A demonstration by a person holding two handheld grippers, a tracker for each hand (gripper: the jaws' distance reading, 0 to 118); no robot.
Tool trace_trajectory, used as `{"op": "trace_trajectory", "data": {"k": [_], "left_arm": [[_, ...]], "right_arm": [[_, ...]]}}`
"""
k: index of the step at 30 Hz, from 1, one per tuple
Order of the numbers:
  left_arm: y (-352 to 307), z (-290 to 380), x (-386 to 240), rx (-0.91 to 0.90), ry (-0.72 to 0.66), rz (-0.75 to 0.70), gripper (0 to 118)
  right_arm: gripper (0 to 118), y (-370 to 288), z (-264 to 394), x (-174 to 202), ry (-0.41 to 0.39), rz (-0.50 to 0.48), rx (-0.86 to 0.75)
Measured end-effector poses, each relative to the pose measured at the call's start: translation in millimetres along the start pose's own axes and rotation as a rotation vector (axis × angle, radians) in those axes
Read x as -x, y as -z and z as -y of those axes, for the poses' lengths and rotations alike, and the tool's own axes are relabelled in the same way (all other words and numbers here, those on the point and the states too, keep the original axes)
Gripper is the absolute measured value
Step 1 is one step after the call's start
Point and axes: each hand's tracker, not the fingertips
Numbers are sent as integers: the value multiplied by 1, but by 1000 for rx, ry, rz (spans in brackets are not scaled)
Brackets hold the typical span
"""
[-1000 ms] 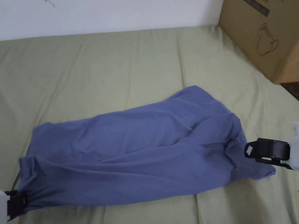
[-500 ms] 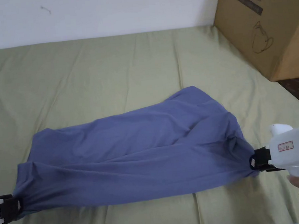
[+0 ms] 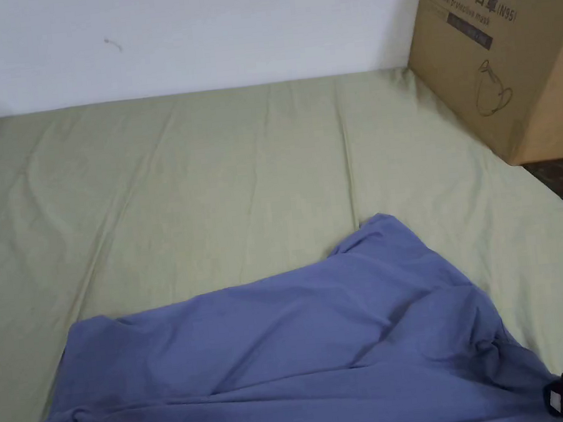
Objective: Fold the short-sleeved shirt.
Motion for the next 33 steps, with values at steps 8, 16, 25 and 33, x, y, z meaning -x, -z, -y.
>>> {"op": "trace_trajectory", "data": {"k": [8, 16, 25, 33], "left_arm": [[-27, 0, 4, -144, -85, 34, 116], [-77, -32, -33, -341, -40, 89, 115], [-56, -101, -57, -391, 50, 67, 2], [50, -201, 11, -208, -41, -26, 114]], "right_arm": [[116, -4, 8, 14, 15, 38, -80], [118, -59, -22, 79, -37, -104, -300], [0, -53, -73, 138, -123, -177, -396], [0, -27, -91, 145, -144, -193, -322]]}}
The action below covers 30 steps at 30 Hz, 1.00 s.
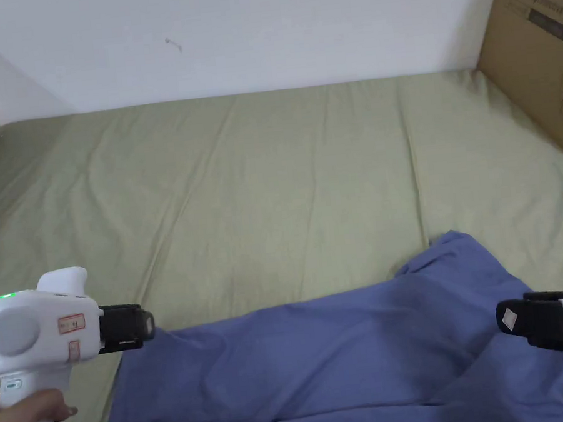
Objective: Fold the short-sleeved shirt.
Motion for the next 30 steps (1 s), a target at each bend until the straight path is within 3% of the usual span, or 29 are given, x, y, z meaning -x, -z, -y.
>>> {"op": "trace_trajectory", "data": {"k": [4, 7, 9, 11, 12, 14, 15, 16, 17, 18, 19, 20, 21, 27, 29, 30], "left_arm": [[52, -6, 16, 76, -20, -31, 117], [80, 3, 15, 171, 45, -34, 117], [82, 7, 9, 180, 129, -74, 106], [67, 9, 5, 111, 161, -13, 99], [58, 7, 3, 91, 181, -3, 74], [40, 8, -4, 69, 208, 6, 12], [29, 6, -5, 45, 199, 62, 1], [20, 5, -7, 28, 193, 57, 1], [13, 3, -9, 23, 198, 51, 1], [7, 2, -10, 6, 202, 48, 1], [-2, 1, -11, -10, 201, 56, 1], [-8, 1, -11, -25, 196, 62, 1], [-14, 0, -11, -43, 194, 69, 1], [-20, 0, -1, -53, 140, 77, 1], [-18, -1, 2, -42, 122, 83, 1], [-17, -1, 0, -40, 123, 79, 1]], "right_arm": [[0, 11, 5, -14, 23, 19, 44], [0, 22, 4, -29, 62, 41, 70], [0, 31, -3, -41, 75, 46, 78], [0, 45, -12, -54, 80, 54, 88], [0, 53, -20, -61, 76, 66, 103], [0, 68, -37, -70, 51, 98, 108], [0, 79, -47, -75, 41, 110, 102], [0, 89, -59, -80, 40, 120, 97], [12, 99, -70, -84, 40, 131, 97], [55, 113, -83, -90, 49, 154, 112], [90, 131, -92, -98, 70, 188, 156], [112, 144, -100, -103, 86, 200, 166], [118, 158, -107, -109, 105, 194, 159], [114, 224, -127, -136, 167, 260, 286], [98, 231, -125, -131, 129, 254, 359], [85, 230, -124, -124, 60, 318, 368]]}}
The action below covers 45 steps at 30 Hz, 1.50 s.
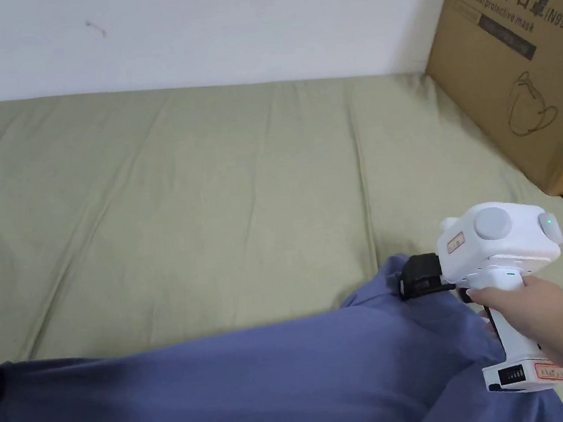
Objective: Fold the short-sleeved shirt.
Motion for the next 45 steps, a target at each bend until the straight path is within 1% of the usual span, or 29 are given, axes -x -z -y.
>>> {"op": "trace_trajectory", "data": {"k": [1, 2, 3, 5, 6, 7, 9, 11, 15, 17, 20, 21, 26, 28, 29, 30, 31, 32, 33, 34, 36, 37, 38, 39, 40, 41, 42, 43, 45], "left_arm": [[0, 0, 0, 4, 2, -3, 1], [0, 1, 0, 6, 3, -4, 1], [0, 1, -1, 7, 3, -3, 1], [-4, 2, -6, 5, 2, 2, 1], [-7, 3, -8, -1, 0, -2, 1], [-13, 4, -9, -8, -1, -2, 1], [-23, 7, -9, -30, -9, 5, 1], [-39, 12, -9, -47, -18, 15, 1], [-71, 29, -8, -101, -2, 59, 1], [-85, 40, -9, -97, 20, 85, 1], [-100, 60, -14, -72, 58, 103, 1], [-104, 68, -15, -52, 74, 116, 1], [-103, 109, -12, 40, 99, 141, 1], [-100, 122, -12, 66, 91, 149, 2], [-100, 129, -12, 66, 94, 146, 4], [-101, 135, -12, 68, 99, 148, 7], [-104, 140, -12, 69, 103, 148, 10], [-105, 143, -13, 78, 106, 131, 14], [-107, 146, -13, 84, 106, 115, 28], [-110, 149, -12, 81, 101, 115, 47], [-115, 150, -11, 67, 65, 123, 63], [-119, 150, -13, 57, 48, 126, 72], [-122, 149, -18, 41, 39, 128, 97], [-126, 148, -23, 20, 32, 131, 118], [-131, 145, -28, -46, 26, 146, 117], [-133, 141, -37, -57, 24, 131, 116], [-136, 137, -46, -84, 7, 118, 116], [-138, 133, -55, -111, -6, 111, 116], [-143, 127, -76, -184, -9, 100, 116]], "right_arm": [[67, -9, 6, 6, -83, 65, -39], [39, -16, 10, 9, -123, 58, -66], [0, -25, 14, 9, -143, 2, -92], [0, -40, 28, 10, -137, -117, -111], [0, -53, 38, 9, -136, -78, -146], [0, -67, 48, 7, -137, -69, -200], [0, -95, 52, -8, -95, -127, -271], [0, -123, 77, -26, -44, -182, -313], [0, -177, 140, -51, -29, -202, -344], [0, -202, 177, -55, -17, -212, -340], [0, -210, 228, -71, 19, -236, -310], [0, -214, 242, -69, 31, -237, -297], [0, -185, 296, -75, 116, -252, -199], [0, -172, 306, -74, 113, -248, -192], [0, -172, 308, -70, 104, -212, -185], [4, -171, 311, -66, 105, -188, -183], [10, -172, 313, -62, 104, -193, -181], [20, -173, 315, -58, 94, -181, -181], [45, -163, 311, -73, 75, -155, -183], [71, -165, 311, -70, 46, -113, -192], [88, -170, 310, -65, 28, -69, -216], [95, -174, 310, -64, 43, -75, -236], [110, -181, 309, -62, 60, -80, -269], [116, -188, 306, -58, 76, -99, -301], [116, -197, 304, -51, 80, -104, -333], [116, -205, 303, -44, 68, -84, -369], [116, -212, 299, -32, 26, -25, -417], [116, -219, 295, -22, 4, -7, -463], [116, -228, 289, 0, -2, -15, -520]]}}
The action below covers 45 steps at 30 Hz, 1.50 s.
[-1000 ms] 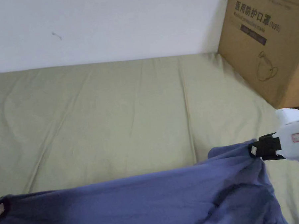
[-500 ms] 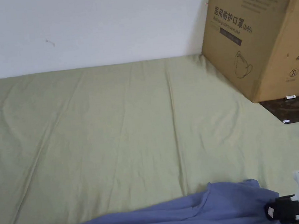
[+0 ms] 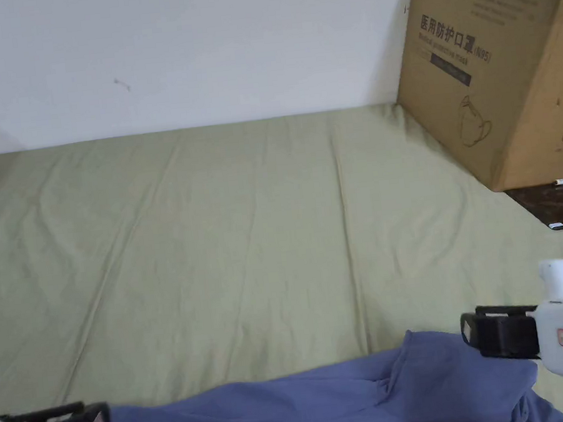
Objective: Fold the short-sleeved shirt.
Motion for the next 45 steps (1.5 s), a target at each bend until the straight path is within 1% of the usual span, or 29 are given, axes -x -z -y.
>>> {"op": "trace_trajectory", "data": {"k": [3, 4, 5, 6, 7, 8, 9, 11, 12, 16, 17, 19, 22, 24, 25, 26, 27, 28, 29, 31, 33, 35, 37, 40, 41, 42, 43, 44, 45], "left_arm": [[8, -6, -27, -31, 27, -108, 115], [12, -7, -36, -24, 28, -123, 112], [15, -6, -42, -35, 31, -139, 104], [18, -5, -49, -40, 35, -129, 76], [23, -6, -50, -40, 37, -129, 43], [27, -5, -54, -32, 33, -132, 9], [32, -2, -57, -18, 29, -144, 0], [31, -1, -58, -18, 9, -132, 0], [32, 0, -56, -4, -18, -78, 0], [31, 2, -40, 7, -23, -91, 0], [29, 0, -26, 10, -58, -76, 0], [25, -1, 12, 17, -212, 4, 0], [28, 6, 84, 38, -462, 197, 0], [28, 16, 110, 50, -521, 296, 2], [31, 22, 126, 69, -535, 303, 9], [34, 27, 138, 90, -543, 295, 27], [38, 34, 145, 112, -553, 298, 64], [45, 43, 155, 125, -576, 318, 96], [51, 51, 164, 136, -606, 339, 118], [68, 67, 173, 125, -675, 412, 117], [87, 82, 177, 156, -742, 454, 118], [110, 92, 190, 199, -788, 542, 118], [122, 91, 184, 124, -829, 727, 118], [153, 93, 172, 239, -894, 877, 118], [159, 92, 167, 277, -856, 887, 114], [163, 92, 166, 276, -794, 853, 88], [169, 95, 169, 270, -789, 784, 40], [176, 100, 171, 340, -808, 681, 8], [184, 109, 174, 419, -789, 537, 8]], "right_arm": [[116, 4, -8, 23, 27, -73, -24], [115, 4, -9, 34, 12, -71, -31], [110, 6, -9, 42, -14, -63, -40], [91, 9, -9, 49, -55, -44, -41], [57, 11, -9, 57, -85, -28, -43], [14, 16, -6, 63, -97, -3, -38], [0, 23, -3, 69, -100, 4, -14], [0, 29, 0, 74, -89, -23, 21], [0, 29, 1, 73, -87, -32, 31], [0, 34, 5, 73, -88, -66, 62], [0, 34, 6, 73, -86, -66, 64], [0, 30, 7, 73, -70, -90, 82], [0, 22, 8, 75, -76, -159, 101], [0, 14, 7, 80, -76, -161, 115], [0, 14, 8, 80, -70, -166, 122], [0, 14, 8, 80, -62, -170, 128], [0, 14, 8, 80, -49, -172, 137], [0, 16, 7, 80, -34, -171, 143], [0, 18, 7, 80, -25, -169, 146], [0, 22, 7, 84, -24, -155, 164], [0, 23, 9, 88, -30, -134, 195], [0, 24, 10, 90, -35, -125, 210], [0, 26, 8, 93, -39, -113, 225], [0, 28, 4, 99, -59, -96, 238], [0, 28, 3, 101, -61, -97, 239], [0, 28, 1, 103, -58, -105, 241], [0, 27, 0, 105, -48, -122, 243], [0, 28, -1, 105, -38, -138, 244], [0, 28, 0, 107, -29, -154, 245]]}}
